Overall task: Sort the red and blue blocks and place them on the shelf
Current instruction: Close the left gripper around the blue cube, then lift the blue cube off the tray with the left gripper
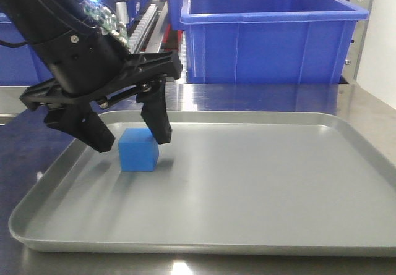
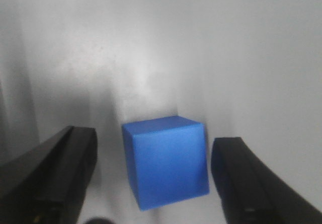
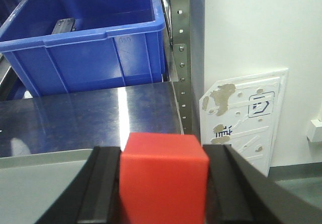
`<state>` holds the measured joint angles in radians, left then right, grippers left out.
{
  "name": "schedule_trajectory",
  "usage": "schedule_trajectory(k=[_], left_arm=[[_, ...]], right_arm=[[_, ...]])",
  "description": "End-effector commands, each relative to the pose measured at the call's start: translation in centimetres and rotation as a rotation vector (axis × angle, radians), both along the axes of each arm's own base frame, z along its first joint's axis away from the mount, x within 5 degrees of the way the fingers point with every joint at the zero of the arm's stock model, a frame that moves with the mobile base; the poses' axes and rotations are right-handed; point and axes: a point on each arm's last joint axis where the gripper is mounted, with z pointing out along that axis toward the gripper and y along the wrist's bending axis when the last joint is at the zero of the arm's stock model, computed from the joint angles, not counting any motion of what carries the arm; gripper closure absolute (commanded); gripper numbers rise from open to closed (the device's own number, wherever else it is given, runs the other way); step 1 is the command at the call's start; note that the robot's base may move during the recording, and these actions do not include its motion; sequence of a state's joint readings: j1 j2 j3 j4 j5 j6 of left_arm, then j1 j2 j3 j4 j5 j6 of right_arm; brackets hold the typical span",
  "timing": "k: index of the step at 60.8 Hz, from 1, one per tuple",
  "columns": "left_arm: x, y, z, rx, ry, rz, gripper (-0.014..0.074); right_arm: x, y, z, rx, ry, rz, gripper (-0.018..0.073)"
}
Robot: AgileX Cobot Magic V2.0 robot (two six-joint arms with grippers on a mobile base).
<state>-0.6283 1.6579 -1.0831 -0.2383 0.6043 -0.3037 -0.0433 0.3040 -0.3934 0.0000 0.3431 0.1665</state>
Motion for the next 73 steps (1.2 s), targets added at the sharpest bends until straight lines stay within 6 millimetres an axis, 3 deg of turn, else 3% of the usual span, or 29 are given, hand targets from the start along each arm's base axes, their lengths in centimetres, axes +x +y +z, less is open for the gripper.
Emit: schedule_trajectory(k=[1, 55, 63, 73], left_arm=[[0.20, -0.35, 2.33, -0.064, -0.075, 0.011, 0.0121], [-0.16, -0.82, 2.34, -0.065, -0.076, -0.006, 0.0130], [-0.16, -0.82, 2.34, -0.065, -0.076, -0.006, 0.0188], [-0.19, -0.81, 2.32, -0.063, -0.073, -0.007, 0.0346]], right_arm=[[0.10, -0.08, 1.68, -0.024, -0.109, -0.007, 0.0503], [0.10, -0.08, 1.68, -0.024, -0.109, -0.007, 0.0503], [0.10, -0.08, 1.68, -0.024, -0.109, -0.007, 0.0503], [0.10, -0.08, 1.68, -0.024, -0.109, -0.007, 0.0503]])
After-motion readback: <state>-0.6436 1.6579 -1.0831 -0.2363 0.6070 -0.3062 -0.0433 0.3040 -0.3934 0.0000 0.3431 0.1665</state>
